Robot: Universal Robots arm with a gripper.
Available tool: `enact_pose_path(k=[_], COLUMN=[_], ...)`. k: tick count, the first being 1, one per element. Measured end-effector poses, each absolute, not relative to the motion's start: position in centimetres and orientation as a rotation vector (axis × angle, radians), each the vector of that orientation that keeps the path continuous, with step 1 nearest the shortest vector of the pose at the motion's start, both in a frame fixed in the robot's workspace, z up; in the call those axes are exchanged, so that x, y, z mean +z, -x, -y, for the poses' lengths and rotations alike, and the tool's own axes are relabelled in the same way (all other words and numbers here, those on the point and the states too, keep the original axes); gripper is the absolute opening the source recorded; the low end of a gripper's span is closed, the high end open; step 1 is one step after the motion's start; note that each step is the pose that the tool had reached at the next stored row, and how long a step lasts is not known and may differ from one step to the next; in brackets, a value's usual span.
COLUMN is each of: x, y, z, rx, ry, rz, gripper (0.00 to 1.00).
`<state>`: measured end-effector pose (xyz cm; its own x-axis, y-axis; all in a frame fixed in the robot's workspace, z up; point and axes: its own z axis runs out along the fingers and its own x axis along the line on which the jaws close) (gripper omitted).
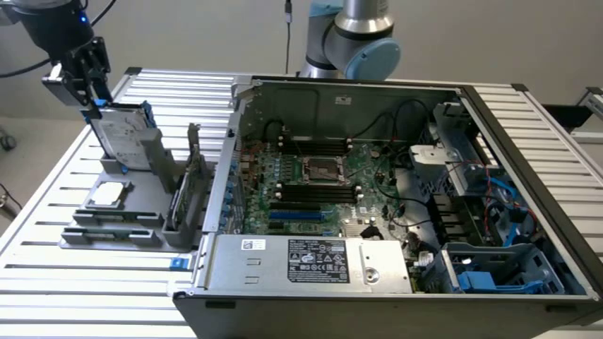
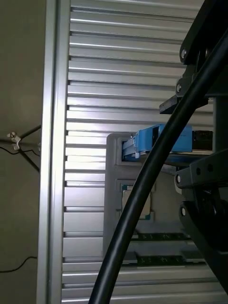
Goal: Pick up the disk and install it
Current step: 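Pick up the disk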
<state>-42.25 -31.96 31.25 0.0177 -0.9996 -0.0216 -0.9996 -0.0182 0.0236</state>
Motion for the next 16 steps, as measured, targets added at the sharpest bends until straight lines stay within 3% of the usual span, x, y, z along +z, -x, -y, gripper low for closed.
enact_pose_path(k=[16], x=[29.2], y=[42.2], z=[32.1], rx=[-0.067], ry=[-2.252], rz=[2.198], gripper=[0.53])
